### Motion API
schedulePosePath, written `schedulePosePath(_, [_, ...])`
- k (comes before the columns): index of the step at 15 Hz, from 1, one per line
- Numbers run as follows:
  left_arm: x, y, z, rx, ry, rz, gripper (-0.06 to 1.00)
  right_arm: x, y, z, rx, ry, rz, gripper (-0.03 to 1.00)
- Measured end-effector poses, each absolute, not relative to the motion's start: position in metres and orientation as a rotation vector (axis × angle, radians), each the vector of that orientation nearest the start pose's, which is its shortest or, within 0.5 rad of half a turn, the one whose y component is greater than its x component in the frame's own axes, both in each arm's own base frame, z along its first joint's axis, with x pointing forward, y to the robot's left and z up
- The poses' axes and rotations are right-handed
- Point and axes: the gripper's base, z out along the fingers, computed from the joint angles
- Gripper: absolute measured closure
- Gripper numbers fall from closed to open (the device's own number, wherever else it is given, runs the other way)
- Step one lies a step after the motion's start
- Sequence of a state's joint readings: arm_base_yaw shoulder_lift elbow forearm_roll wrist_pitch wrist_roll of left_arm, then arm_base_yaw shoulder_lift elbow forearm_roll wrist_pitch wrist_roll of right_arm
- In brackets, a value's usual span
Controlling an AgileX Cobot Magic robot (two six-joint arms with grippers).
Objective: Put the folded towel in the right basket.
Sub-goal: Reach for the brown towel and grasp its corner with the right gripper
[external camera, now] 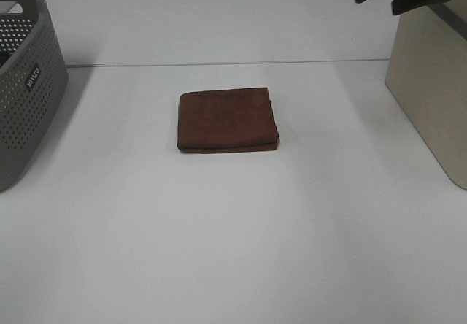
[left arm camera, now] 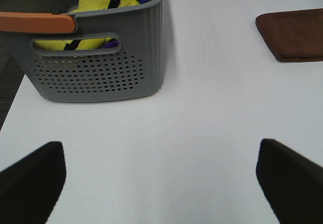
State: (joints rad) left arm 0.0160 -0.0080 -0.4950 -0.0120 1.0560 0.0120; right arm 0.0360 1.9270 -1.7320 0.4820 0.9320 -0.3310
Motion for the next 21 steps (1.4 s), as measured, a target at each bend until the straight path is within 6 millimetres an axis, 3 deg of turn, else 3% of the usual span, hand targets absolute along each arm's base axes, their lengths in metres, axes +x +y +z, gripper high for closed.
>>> schedulePosePath(4, [-0.005, -0.001, 0.276, -0.004, 2.037, 0.003, -0.03, 0.468, 0.096, 0.229, -0.317, 2.662, 0.639, 0.30])
schedulePosePath(8, [-0.005, -0.001, 0.276, -0.004, 2.037, 0.003, -0.03, 0.494, 0.108, 0.157, -0.304, 2.800, 0.825, 0.30])
schedulePosePath(11, [-0.005, -0.001, 0.276, -0.004, 2.037, 0.003, -0.03, 0.500, 0.113, 0.123, -0.253, 2.835, 0.917, 0.30])
schedulePosePath(16, [-0.005, -0.001, 0.276, -0.004, 2.037, 0.003, -0.03, 0.502, 0.129, 0.092, -0.237, 2.836, 0.934, 0.31])
schedulePosePath(21, [-0.005, -0.001, 0.276, -0.004, 2.037, 0.004, -0.03, 0.500, 0.160, 0.082, -0.265, 2.809, 0.979, 0.35])
